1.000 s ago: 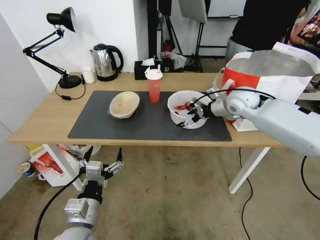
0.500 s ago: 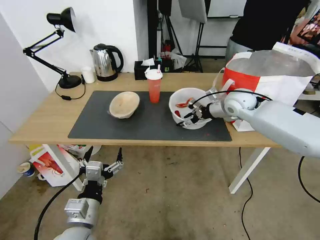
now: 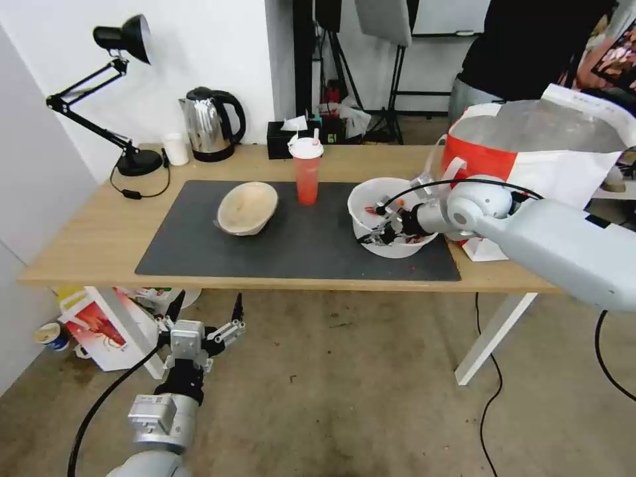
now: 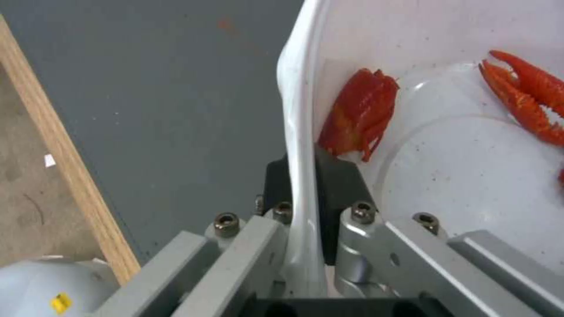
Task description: Pick up the trash from the table and place it into the takeout bag.
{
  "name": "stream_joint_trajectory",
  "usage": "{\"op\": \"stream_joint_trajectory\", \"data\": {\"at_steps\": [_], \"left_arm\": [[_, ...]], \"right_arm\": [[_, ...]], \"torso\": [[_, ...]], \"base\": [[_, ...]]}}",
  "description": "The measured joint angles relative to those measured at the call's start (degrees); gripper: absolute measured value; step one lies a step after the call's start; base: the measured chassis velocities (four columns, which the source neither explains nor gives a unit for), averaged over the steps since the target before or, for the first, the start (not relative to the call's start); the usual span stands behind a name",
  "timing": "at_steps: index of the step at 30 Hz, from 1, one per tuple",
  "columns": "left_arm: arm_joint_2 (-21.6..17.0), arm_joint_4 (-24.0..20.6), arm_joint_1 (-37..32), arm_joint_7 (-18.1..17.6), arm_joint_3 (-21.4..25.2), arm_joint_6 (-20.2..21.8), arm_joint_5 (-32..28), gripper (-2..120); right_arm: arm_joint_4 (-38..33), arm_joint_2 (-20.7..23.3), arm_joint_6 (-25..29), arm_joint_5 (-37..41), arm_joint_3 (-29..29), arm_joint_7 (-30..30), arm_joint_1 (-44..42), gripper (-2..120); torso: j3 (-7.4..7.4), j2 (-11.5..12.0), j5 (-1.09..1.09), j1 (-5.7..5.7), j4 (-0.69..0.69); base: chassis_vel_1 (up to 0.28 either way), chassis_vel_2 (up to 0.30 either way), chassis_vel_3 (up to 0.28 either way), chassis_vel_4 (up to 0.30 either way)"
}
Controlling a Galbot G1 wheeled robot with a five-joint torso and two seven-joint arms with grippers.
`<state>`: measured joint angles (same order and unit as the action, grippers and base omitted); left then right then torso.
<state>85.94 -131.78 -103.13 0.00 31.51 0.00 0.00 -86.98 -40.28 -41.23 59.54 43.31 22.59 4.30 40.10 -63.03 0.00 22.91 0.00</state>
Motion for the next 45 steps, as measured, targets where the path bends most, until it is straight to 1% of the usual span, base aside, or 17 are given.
{"op": "stream_joint_trajectory", "data": {"at_steps": [3,13,26,40,45], "left_arm": [[0.0,0.0,0.0,0.0,0.0,0.0,0.0,100],[0.0,0.0,0.0,0.0,0.0,0.0,0.0,100],[0.0,0.0,0.0,0.0,0.0,0.0,0.0,100],[0.0,0.0,0.0,0.0,0.01,0.0,0.0,100],[0.0,0.0,0.0,0.0,0.0,0.0,0.0,100]], "right_arm": [[-0.09,0.11,0.0,0.06,0.02,-0.17,0.05,0],[-1.03,0.05,-0.05,1.16,-0.47,-1.25,0.29,0],[-4.61,0.29,0.97,6.06,-4.61,-0.76,1.86,0],[-9.98,1.04,1.93,10.56,-5.79,0.12,6.99,0],[-11.4,1.13,1.97,12.86,-5.76,0.3,10.73,0]], "torso": [[0.0,0.0,0.0,0.0,0.02],[0.01,0.0,0.01,0.01,-0.01],[0.0,0.0,0.0,0.01,0.0],[0.0,0.0,0.0,0.01,0.01],[0.01,0.0,0.0,0.01,0.0]], "base": [[0.0,0.0,0.0,0.0],[0.0,0.0,0.0,0.0],[0.0,0.0,0.0,0.0],[0.0,0.0,0.0,0.0],[0.0,0.0,0.0,0.0]]}}
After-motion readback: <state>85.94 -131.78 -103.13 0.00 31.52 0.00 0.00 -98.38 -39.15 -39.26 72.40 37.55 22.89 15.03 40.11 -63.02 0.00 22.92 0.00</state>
